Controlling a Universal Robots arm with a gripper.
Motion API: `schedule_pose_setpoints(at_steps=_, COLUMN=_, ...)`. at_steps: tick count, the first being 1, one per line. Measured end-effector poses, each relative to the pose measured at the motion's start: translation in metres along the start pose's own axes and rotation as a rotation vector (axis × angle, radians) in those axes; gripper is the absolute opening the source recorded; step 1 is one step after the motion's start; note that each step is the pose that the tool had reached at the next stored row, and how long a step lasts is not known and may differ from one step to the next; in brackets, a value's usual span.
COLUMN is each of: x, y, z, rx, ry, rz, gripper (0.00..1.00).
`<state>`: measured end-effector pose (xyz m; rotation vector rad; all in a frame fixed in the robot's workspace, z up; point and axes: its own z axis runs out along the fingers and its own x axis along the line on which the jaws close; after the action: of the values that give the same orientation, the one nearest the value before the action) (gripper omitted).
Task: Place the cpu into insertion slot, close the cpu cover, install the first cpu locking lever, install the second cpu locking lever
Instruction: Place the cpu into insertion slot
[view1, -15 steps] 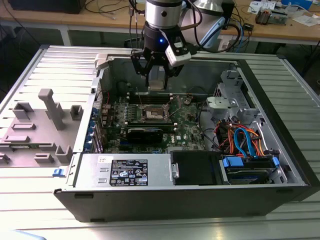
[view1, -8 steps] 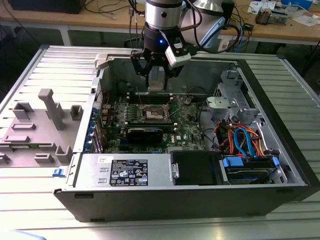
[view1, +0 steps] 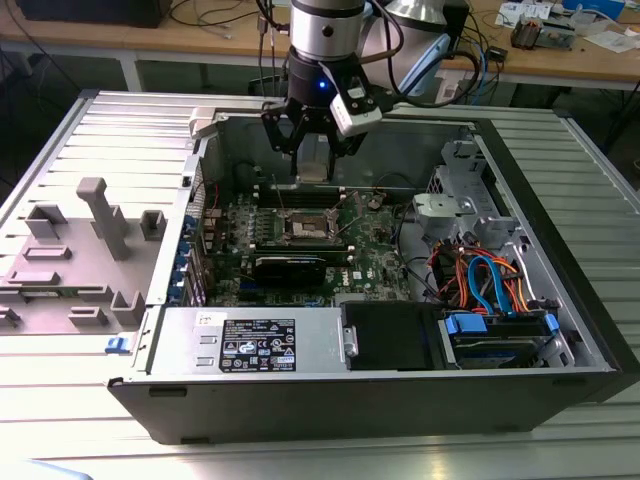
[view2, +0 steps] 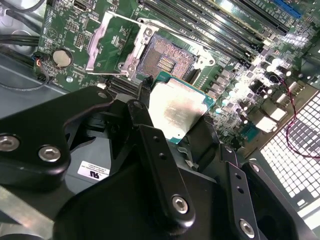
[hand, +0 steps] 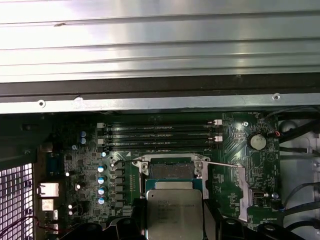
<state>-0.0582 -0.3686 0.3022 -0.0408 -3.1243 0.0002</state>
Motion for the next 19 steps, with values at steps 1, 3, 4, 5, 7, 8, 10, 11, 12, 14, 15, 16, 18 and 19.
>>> schedule_pose_setpoints(at_steps=1, x=0.0, y=0.0, z=0.0002, rx=0.0003, ry=-0.0001, rz=0.0, gripper=0.55)
schedule_pose_setpoints(at_steps=3, x=0.0, y=0.0, z=0.0005, rx=0.0011, ry=-0.0001, rz=0.0, gripper=0.55)
schedule_pose_setpoints(at_steps=4, x=0.0, y=-0.0001, z=0.0006, rx=0.0014, ry=0.0, rz=0.0, gripper=0.55)
schedule_pose_setpoints(at_steps=5, x=0.0, y=-0.0001, z=0.0007, rx=0.0016, ry=-0.0001, rz=0.0, gripper=0.55)
schedule_pose_setpoints(at_steps=7, x=0.0, y=-0.0001, z=0.0009, rx=0.002, ry=-0.0001, rz=0.0, gripper=0.55)
schedule_pose_setpoints(at_steps=8, x=0.0, y=-0.0001, z=0.0011, rx=0.0024, ry=-0.0001, rz=0.0, gripper=0.55)
schedule_pose_setpoints(at_steps=10, x=0.0, y=-0.0001, z=0.0015, rx=0.003, ry=-0.0001, rz=0.0, gripper=0.55)
schedule_pose_setpoints(at_steps=11, x=0.0, y=-0.0001, z=0.0016, rx=0.0033, ry=-0.0001, rz=0.0, gripper=0.55)
schedule_pose_setpoints(at_steps=12, x=0.0, y=-0.0001, z=0.0018, rx=0.0036, ry=-0.0001, rz=0.0, gripper=0.55)
schedule_pose_setpoints(at_steps=14, x=0.0, y=-0.0002, z=0.0022, rx=0.0041, ry=-0.0002, rz=0.0, gripper=0.55)
schedule_pose_setpoints(at_steps=15, x=0.0, y=-0.0002, z=0.0023, rx=0.0045, ry=-0.0001, rz=0.0, gripper=0.55)
schedule_pose_setpoints(at_steps=16, x=0.0, y=-0.0002, z=0.0025, rx=0.0046, ry=-0.0001, rz=0.0, gripper=0.55)
schedule_pose_setpoints(at_steps=18, x=0.0, y=-0.0003, z=0.0031, rx=0.0055, ry=-0.0002, rz=0.0, gripper=0.55)
schedule_pose_setpoints(at_steps=19, x=-0.0001, y=-0.0003, z=0.0033, rx=0.0057, ry=-0.0002, rz=0.0, gripper=0.55)
